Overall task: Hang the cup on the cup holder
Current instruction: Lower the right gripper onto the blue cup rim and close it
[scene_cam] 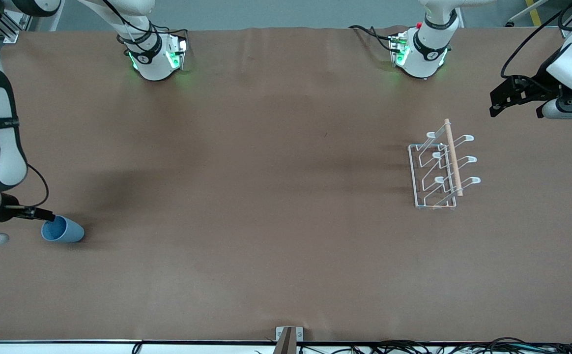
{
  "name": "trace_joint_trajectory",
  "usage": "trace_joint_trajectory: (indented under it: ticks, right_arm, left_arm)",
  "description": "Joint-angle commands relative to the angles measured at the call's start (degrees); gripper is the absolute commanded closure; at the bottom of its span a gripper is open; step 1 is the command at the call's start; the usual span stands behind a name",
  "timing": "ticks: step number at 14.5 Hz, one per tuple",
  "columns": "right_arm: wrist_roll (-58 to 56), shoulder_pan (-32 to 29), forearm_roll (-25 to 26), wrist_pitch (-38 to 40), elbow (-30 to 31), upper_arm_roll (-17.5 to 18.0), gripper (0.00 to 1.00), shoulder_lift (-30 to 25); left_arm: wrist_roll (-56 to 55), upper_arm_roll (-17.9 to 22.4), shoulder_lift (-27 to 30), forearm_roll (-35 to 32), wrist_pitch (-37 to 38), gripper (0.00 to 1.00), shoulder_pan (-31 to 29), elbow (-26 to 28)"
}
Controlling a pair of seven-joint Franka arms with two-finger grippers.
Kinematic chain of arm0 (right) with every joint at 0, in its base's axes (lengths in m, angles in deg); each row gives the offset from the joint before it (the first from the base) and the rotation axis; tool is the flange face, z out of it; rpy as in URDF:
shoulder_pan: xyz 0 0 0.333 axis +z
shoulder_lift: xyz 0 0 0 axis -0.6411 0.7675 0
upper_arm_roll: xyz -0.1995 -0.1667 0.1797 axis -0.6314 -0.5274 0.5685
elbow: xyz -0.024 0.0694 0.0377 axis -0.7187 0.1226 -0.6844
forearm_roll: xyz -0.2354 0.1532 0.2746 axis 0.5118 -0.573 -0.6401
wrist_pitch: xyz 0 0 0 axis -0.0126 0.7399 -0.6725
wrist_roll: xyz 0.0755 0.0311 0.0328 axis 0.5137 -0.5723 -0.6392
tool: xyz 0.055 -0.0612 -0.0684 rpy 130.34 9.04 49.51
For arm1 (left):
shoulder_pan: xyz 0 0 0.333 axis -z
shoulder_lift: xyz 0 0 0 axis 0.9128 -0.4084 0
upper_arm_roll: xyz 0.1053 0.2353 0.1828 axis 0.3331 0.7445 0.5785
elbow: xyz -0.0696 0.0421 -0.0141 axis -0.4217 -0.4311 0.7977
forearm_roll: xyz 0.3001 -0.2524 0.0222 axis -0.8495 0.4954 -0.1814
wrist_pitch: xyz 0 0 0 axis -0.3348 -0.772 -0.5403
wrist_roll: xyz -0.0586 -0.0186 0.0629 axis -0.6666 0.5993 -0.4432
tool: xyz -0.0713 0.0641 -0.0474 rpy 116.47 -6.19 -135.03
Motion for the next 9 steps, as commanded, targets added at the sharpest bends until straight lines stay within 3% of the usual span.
trace_joint_trajectory:
  ticks: [1,2,3,4,5,6,9]
  right_arm:
    - [-0.6,-1.0,-0.2,-0.9,-0.7,0.9,0.04,1.4]
    - [-0.6,-1.0,-0.2,-1.8,-0.7,0.9,0.11,1.8]
    - [-0.6,-1.0,-0.2,-2.1,-0.7,0.9,0.32,2.1]
    - [-0.5,-0.9,-0.2,-2.2,-0.8,0.9,0.65,2.2]
    - [-0.4,-1.0,-0.4,-2.3,-0.8,0.9,0.85,2.4]
    - [-0.3,-1.0,-1.0,-2.2,-0.9,0.9,0.96,2.4]
    - [-0.1,-0.9,-1.3,-2.2,-1.0,0.9,0.98,2.5]
  left_arm:
    - [0.7,0.0,-0.7,0.8,0.4,0.00,-0.3,-1.4]
    - [0.8,0.0,-0.7,0.8,0.4,0.00,-0.3,-1.4]
    - [0.8,-0.1,-0.7,0.8,0.4,0.00,-0.3,-1.4]
    - [0.8,0.0,-0.7,0.8,0.4,0.00,-0.3,-1.4]
    - [0.8,-0.1,-0.7,0.8,0.4,0.00,-0.3,-1.4]
    - [0.8,-0.1,-0.7,0.8,0.4,0.00,-0.3,-1.4]
    - [0.8,-0.1,-0.7,0.8,0.4,0.00,-0.3,-1.4]
